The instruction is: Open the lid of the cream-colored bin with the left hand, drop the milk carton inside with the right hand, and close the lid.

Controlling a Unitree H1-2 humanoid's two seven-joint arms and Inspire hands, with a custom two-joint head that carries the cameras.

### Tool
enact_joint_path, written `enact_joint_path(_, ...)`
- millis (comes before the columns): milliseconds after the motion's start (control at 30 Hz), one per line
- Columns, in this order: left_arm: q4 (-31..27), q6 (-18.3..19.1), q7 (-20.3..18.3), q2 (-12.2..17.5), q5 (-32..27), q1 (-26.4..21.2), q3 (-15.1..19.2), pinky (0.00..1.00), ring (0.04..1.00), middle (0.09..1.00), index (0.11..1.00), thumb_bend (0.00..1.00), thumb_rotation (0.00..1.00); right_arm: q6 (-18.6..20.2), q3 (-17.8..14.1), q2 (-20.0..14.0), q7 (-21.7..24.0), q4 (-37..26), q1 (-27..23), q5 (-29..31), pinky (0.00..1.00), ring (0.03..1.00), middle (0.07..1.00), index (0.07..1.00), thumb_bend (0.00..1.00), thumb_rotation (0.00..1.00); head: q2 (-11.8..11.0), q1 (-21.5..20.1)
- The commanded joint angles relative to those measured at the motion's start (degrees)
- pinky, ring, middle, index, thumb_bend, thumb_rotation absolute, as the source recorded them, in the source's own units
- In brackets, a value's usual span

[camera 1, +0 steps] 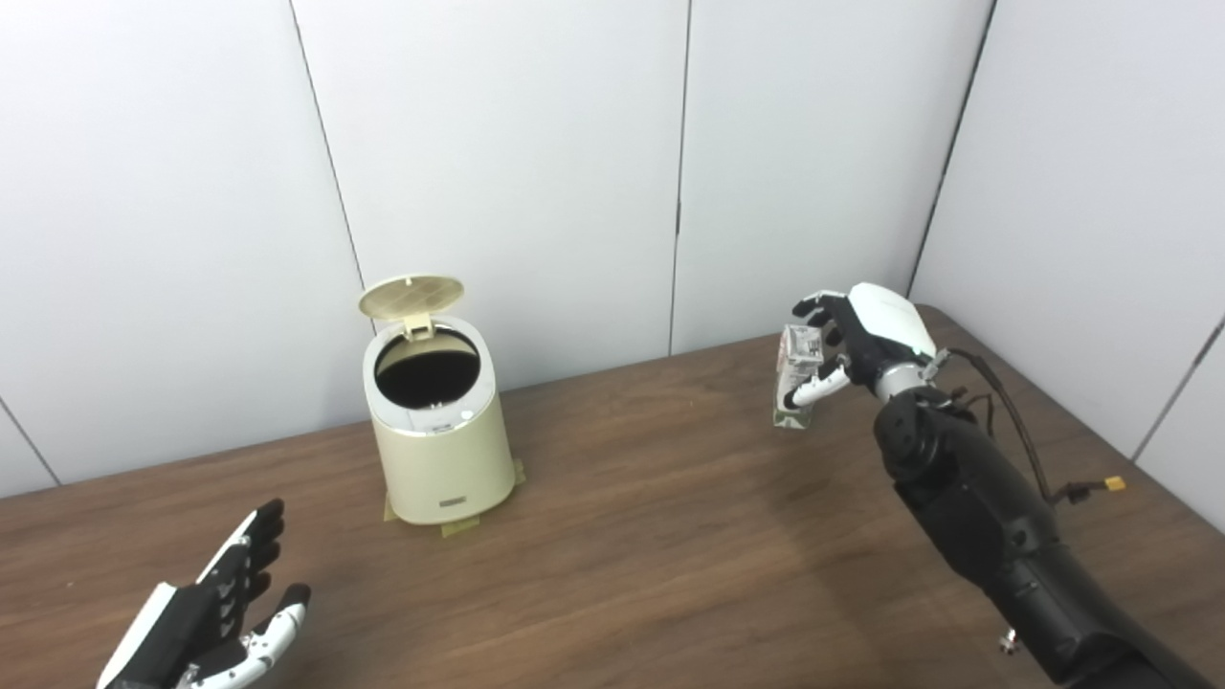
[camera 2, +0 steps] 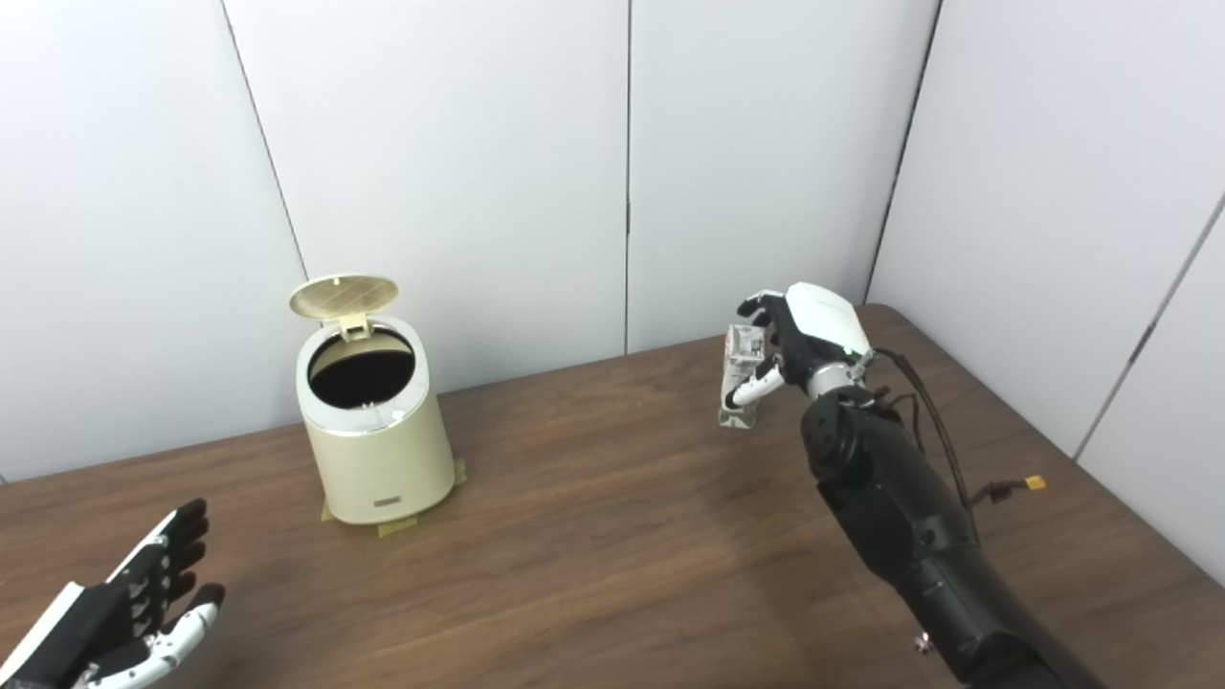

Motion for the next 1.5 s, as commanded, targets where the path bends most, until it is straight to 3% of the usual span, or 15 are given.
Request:
enact_joint_path(0,-1.8,-0.3,0.5,1.6,1.1,-2.2,0.3,1.0,1.0,1.0,1.0,0.16,0.0,-2.6,-0.9,-1.5,-1.9,-1.2,-2.1,0.3,0.54,0.631,0.693,0.716,0.85,0.02,0.1,-0.1)
enact_joint_path(500,-1.7,-0.3,0.1,1.7,1.5,-1.9,0.7,1.0,1.0,1.0,1.0,0.18,0.0,-4.4,-0.3,-1.6,-2.5,1.4,-2.5,0.5,0.57,0.631,0.674,0.67,0.84,0.07,0.2,-0.1)
enact_joint_path(833,-1.6,-0.3,0.5,1.7,0.8,-2.1,0.8,1.0,1.0,1.0,1.0,0.18,0.0,-5.4,-0.1,-1.5,-4.7,2.2,-2.4,-0.9,0.58,0.566,0.592,0.612,0.83,0.01,0.6,0.0)
enact_joint_path(867,-1.6,-0.3,0.4,1.6,0.7,-2.1,0.9,1.0,1.0,1.0,1.0,0.19,0.0,-5.6,-0.1,-1.5,-5.0,2.2,-2.3,-0.9,0.58,0.55,0.576,0.541,0.65,0.08,0.6,0.0)
enact_joint_path(967,-1.5,-0.3,0.3,1.5,0.7,-2.2,1.1,1.0,1.0,1.0,1.0,0.19,0.0,-7.0,-0.2,-1.4,-7.0,2.5,-2.0,-1.0,0.52,0.465,0.498,0.508,0.54,0.01,0.5,-0.1)
enact_joint_path(1133,-1.5,-0.3,0.8,1.4,-0.1,-2.2,1.0,1.0,1.0,1.0,1.0,0.18,0.0,-10.8,0.2,-1.5,-11.9,3.7,-1.5,-2.2,0.39,0.395,0.495,0.509,0.52,0.0,0.5,0.1)
enact_joint_path(1467,-1.6,-0.3,1.0,1.3,0.6,-2.4,0.9,1.0,1.0,1.0,1.0,0.19,0.0,-12.3,0.4,-1.4,-13.6,4.6,-1.4,-2.6,0.4,0.396,0.517,0.499,0.52,0.0,0.3,0.3)
